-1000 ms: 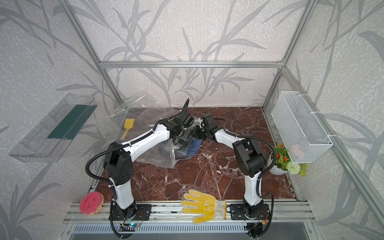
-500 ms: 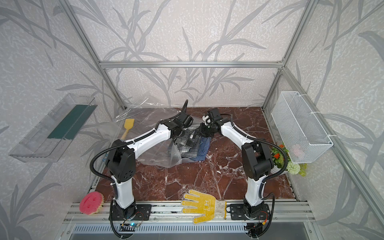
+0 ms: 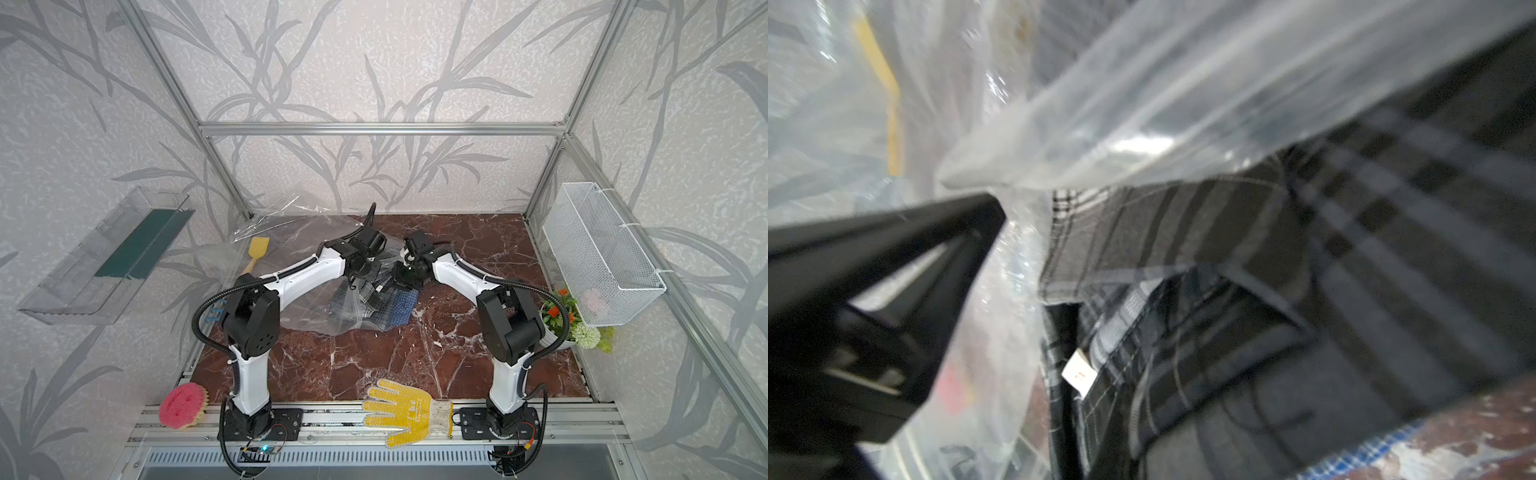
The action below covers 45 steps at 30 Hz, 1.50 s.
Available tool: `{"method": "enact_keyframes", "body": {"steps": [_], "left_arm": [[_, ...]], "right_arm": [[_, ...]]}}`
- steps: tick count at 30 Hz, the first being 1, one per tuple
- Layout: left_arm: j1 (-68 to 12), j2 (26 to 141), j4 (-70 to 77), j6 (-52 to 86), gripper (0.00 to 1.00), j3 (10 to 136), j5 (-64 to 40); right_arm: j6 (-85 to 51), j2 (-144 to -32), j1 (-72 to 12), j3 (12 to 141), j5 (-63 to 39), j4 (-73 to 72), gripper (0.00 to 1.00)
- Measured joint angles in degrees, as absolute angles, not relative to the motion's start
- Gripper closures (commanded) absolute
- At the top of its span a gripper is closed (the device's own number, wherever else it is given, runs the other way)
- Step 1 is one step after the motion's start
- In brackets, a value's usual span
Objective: Take the shirt out of the vacuum bag
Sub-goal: Take out the shirt from the vacuum bag.
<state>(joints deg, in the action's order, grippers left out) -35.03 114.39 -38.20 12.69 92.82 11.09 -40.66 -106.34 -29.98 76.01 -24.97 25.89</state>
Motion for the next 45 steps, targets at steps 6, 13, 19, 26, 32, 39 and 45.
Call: {"method": "enact_keyframes", "body": {"steps": [6, 13, 19, 26, 32, 39, 45], "left_arm": [[-34.85, 114.91, -37.98, 12.62, 1.00, 94.13, 10.37], [-34.41, 114.91, -37.04, 12.71, 1.00, 94.30, 9.41], [-34.37, 114.91, -36.77, 12.78, 1.00, 94.32, 8.86], [-33.67, 115.11, -36.60, 12.73, 1.00, 94.45, 8.84], [-32.58, 115.96, -36.12, 12.93, 1.00, 94.54, 8.82], [-30.44, 118.34, -35.83, 13.10, 1.00, 96.47, 8.67], [-29.45, 119.20, -35.90, 13.10, 1.00, 97.58, 8.64]], "right_arm": [[-41.23, -100.66, -30.59, 73.82, -21.26, 29.56, 1.00], [-40.18, -93.67, -27.29, 76.99, -19.84, 35.03, 1.00], [-38.94, -94.30, -27.24, 76.69, -18.55, 38.57, 1.00], [-31.88, -92.64, -23.11, 78.04, -19.99, 45.17, 1.00], [-21.82, -92.58, -15.53, 79.61, -23.00, 52.66, 1.00], [-15.59, -92.53, -8.45, 78.04, -21.82, 55.81, 1.00], [-13.19, -92.53, -3.36, 75.90, -20.53, 55.88, 1.00]]}}
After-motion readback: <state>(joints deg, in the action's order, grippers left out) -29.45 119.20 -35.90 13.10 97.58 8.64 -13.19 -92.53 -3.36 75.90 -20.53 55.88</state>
